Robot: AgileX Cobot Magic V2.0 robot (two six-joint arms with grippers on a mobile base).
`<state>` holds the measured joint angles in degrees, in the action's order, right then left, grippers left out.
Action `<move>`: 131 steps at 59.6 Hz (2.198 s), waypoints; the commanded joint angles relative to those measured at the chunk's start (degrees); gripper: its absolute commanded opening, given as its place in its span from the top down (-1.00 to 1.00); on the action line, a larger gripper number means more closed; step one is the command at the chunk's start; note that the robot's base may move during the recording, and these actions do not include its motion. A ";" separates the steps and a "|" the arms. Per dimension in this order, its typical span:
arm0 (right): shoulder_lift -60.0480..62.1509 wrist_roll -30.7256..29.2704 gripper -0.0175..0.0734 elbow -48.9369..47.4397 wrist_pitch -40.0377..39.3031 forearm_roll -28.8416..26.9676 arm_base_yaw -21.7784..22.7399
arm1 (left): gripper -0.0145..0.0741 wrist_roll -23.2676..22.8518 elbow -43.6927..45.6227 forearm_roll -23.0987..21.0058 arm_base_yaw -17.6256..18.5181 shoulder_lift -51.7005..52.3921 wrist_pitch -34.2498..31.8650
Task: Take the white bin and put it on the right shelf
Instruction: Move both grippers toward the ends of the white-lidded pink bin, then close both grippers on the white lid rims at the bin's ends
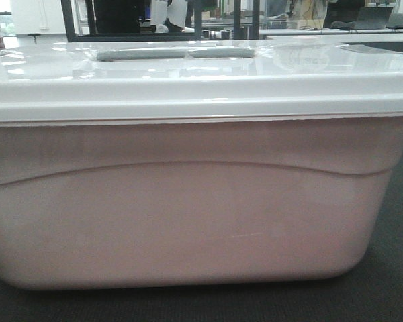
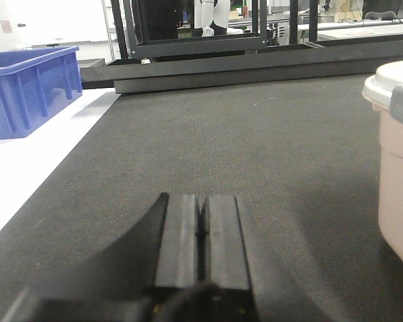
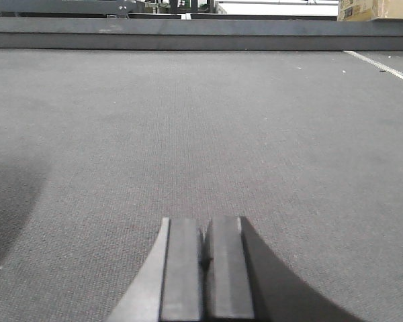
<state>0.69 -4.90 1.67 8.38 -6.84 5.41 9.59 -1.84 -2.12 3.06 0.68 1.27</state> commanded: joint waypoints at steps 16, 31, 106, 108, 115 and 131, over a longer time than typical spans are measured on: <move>0.19 0.08 0.46 -0.16 -4.65 0.37 0.25 | 0.94 -0.36 -0.32 -0.17 -0.15 0.85 -5.02; 0.19 0.08 0.46 -0.16 -4.65 0.37 0.25 | 0.94 -0.36 -0.32 -0.17 -0.15 0.85 -8.65; -32.49 0.08 -0.50 -41.85 -1.38 -7.78 0.01 | -0.14 -0.75 46.10 -14.70 -0.04 -27.80 29.54; -34.21 0.08 -0.57 -42.33 -1.06 -7.78 0.01 | -0.23 -0.75 46.24 -15.93 -0.04 -29.38 29.54; -40.37 0.08 -0.76 -44.96 5.58 -7.82 0.01 | -0.32 -0.75 48.29 -20.72 -0.04 -34.85 32.38; -52.71 0.08 -0.75 -60.96 32.99 -15.39 0.06 | -0.32 1.57 57.25 -23.99 -0.04 -49.37 51.84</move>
<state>-48.41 -4.90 -52.68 37.88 -17.84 5.41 9.65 51.32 -23.47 3.06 -44.84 50.50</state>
